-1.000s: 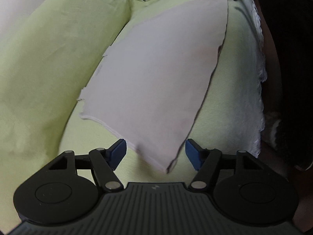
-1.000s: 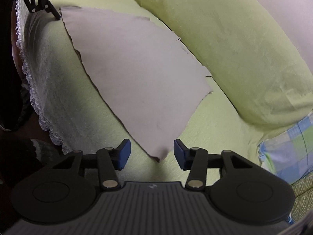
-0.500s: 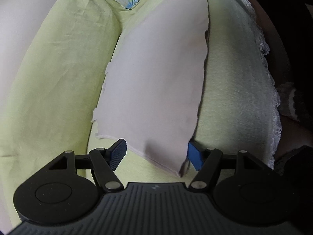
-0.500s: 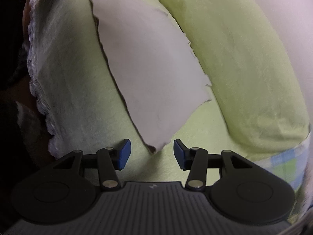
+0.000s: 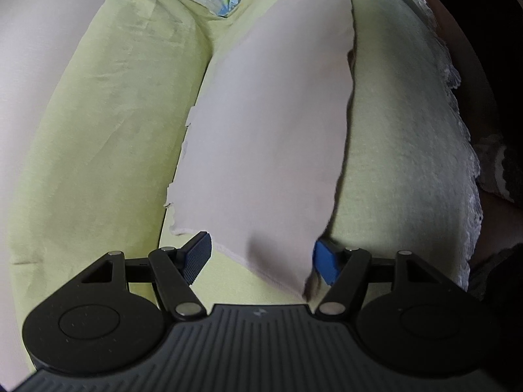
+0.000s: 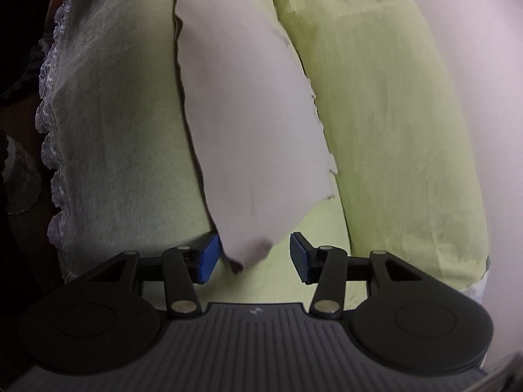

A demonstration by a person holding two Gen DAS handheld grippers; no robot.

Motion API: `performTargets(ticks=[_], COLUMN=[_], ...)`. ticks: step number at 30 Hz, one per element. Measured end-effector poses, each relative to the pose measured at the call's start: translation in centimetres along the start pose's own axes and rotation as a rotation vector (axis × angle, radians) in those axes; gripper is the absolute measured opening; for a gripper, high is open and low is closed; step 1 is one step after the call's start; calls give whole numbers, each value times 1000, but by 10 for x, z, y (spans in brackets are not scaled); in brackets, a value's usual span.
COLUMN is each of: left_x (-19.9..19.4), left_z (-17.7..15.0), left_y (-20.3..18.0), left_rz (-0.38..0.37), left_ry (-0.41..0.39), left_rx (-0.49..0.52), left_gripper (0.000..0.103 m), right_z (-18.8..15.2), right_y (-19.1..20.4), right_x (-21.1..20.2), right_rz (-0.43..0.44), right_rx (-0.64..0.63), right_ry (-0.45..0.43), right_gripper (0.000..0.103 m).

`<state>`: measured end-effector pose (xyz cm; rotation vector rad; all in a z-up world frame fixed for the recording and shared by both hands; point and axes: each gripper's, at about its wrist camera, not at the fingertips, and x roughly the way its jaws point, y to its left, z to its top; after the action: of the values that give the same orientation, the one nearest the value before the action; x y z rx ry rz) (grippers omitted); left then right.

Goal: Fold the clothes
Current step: 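Close both grippers on the hem corners of the grey top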

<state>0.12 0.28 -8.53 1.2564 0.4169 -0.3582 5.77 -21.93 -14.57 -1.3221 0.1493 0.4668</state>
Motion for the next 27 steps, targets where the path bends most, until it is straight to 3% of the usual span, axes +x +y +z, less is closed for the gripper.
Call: performTargets(ticks=[6, 7, 10, 15, 17, 20, 27], left_x=[-5, -5, -2, 2, 0, 0, -13], left_z=[-7, -8, -6, -8, -11, -13, -15], left_y=[-6, -7, -8, -12, -12, -10, 7], left_rz=[-5, -2, 5, -16, -24, -35, -68], left_ry=[-17, -17, -5, -11, -9, -8, -21], left_rx=[-17, -21, -16, 1, -12, -33, -85], left_gripper=[54, 48, 14, 8, 5, 2, 0], right_z=[3, 2, 4, 6, 6, 7, 11], right_y=[2, 1, 1, 0, 1, 2, -16], right_x=[3, 3, 6, 10, 13, 17, 13], right_rz=[-22, -27, -28, -15, 0, 24, 62], right_rx=[8, 7, -1, -26, -34, -39, -6], right_ry=[-24, -28, -34, -41, -37, -28, -30], right_gripper=[42, 41, 41, 30, 14, 1, 0])
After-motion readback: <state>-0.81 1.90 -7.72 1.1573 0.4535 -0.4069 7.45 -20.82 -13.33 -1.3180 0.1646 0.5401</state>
